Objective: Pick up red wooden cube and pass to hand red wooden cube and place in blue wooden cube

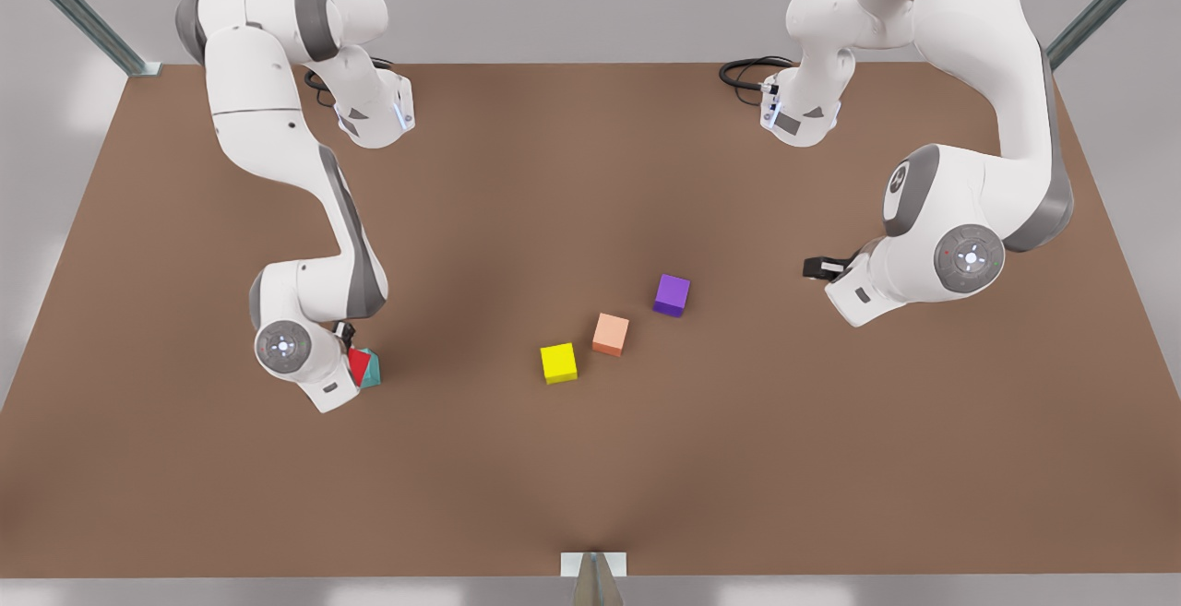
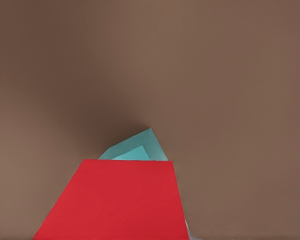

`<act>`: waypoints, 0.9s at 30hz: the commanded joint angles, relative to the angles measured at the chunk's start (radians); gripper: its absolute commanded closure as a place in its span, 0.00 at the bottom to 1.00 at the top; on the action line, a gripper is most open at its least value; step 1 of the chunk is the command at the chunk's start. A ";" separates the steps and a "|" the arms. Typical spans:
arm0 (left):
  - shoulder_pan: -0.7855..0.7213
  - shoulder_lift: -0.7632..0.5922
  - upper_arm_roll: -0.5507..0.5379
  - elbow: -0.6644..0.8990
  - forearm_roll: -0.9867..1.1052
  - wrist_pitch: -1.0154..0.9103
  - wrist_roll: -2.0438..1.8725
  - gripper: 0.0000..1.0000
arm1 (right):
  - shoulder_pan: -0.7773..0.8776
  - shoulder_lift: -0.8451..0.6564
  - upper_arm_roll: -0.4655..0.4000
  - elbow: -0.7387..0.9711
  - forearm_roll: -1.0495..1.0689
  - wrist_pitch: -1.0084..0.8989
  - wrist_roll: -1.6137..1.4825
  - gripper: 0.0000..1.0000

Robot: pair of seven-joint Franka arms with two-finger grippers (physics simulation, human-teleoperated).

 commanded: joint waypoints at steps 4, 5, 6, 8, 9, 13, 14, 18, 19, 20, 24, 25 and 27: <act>0.000 0.009 0.000 0.000 0.000 -0.001 -0.009 0.00 | 0.000 0.002 -0.002 -0.013 -0.016 0.026 0.111 0.58; 0.000 0.011 0.000 0.000 0.000 -0.001 -0.009 0.00 | 0.000 0.000 -0.002 -0.015 -0.016 0.026 0.123 0.55; 0.000 0.011 0.000 0.000 0.000 -0.001 -0.009 0.00 | 0.000 0.002 -0.002 -0.015 -0.016 0.026 0.132 0.00; 0.000 0.011 0.000 0.000 0.000 -0.001 -0.009 0.00 | 0.000 0.002 -0.002 -0.015 -0.016 0.026 0.137 0.00; 0.000 0.011 0.000 0.000 0.000 -0.001 -0.009 0.00 | 0.000 0.002 0.000 -0.015 -0.016 0.026 0.137 0.00; -0.001 0.011 0.000 0.000 0.000 0.001 -0.009 0.00 | 0.001 0.005 0.000 -0.015 -0.018 0.026 0.137 0.00; -0.002 0.011 0.000 0.000 0.000 0.001 -0.011 0.00 | 0.001 0.005 0.000 -0.015 -0.018 0.026 0.137 0.00; -0.002 0.011 0.001 0.000 0.000 0.001 -0.011 0.00 | 0.001 0.005 0.001 -0.013 -0.018 0.026 0.137 0.00; -0.002 0.011 0.000 0.000 0.000 0.001 -0.011 0.00 | 0.001 0.003 0.003 -0.013 -0.016 0.017 0.137 0.00; -0.003 0.011 0.000 0.000 0.000 0.001 -0.012 0.00 | 0.001 -0.001 0.003 -0.013 -0.016 0.011 0.134 0.00; -0.002 0.014 0.000 0.000 0.000 0.001 -0.011 0.00 | 0.001 -0.021 0.006 -0.012 -0.013 -0.037 0.131 0.00; -0.002 0.014 0.000 0.000 0.000 0.001 -0.011 0.00 | 0.001 -0.032 0.006 -0.012 -0.012 -0.055 0.132 0.00; -0.002 0.014 0.000 0.000 0.000 0.001 -0.011 0.00 | 0.009 -0.049 0.008 -0.004 -0.006 -0.100 0.132 0.00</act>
